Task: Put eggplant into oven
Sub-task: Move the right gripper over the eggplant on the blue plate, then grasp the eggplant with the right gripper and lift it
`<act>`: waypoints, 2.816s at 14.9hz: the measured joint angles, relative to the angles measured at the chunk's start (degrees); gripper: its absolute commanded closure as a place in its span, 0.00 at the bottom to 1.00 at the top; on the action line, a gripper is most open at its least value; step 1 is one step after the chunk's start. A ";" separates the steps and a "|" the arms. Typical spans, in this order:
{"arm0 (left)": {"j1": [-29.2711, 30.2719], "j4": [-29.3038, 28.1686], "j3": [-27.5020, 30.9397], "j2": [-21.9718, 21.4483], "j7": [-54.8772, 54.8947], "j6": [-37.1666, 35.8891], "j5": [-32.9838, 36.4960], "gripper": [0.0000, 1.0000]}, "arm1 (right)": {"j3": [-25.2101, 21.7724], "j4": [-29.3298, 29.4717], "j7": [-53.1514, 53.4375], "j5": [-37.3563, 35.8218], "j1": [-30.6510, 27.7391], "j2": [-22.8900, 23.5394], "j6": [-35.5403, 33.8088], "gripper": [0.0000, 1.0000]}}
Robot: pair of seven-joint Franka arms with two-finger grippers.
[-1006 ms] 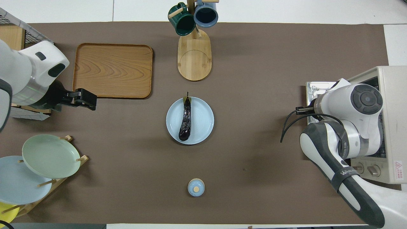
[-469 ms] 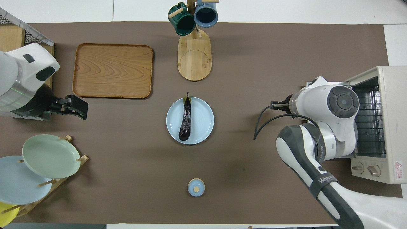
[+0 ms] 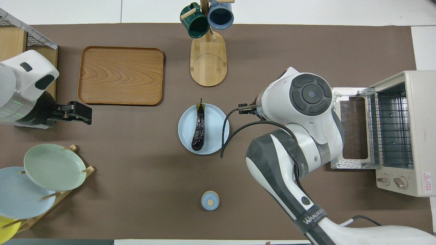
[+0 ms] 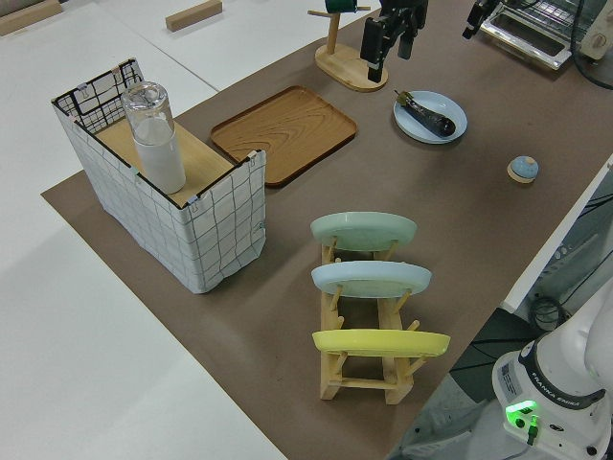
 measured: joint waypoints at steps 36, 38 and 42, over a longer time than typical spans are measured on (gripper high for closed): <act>-0.79 1.63 1.39 -0.26 0.01 -0.45 -0.38 0.00 | -0.48 22.45 17.21 -19.56 21.60 25.19 -3.94 1.00; -0.79 1.63 1.39 -0.26 0.01 -0.45 -0.38 0.00 | -0.83 23.24 17.21 -19.76 20.61 23.22 -7.91 1.00; -0.78 1.64 1.40 -0.29 0.01 -0.45 -0.38 0.00 | -1.31 23.33 13.04 -21.48 16.72 19.14 -15.60 1.00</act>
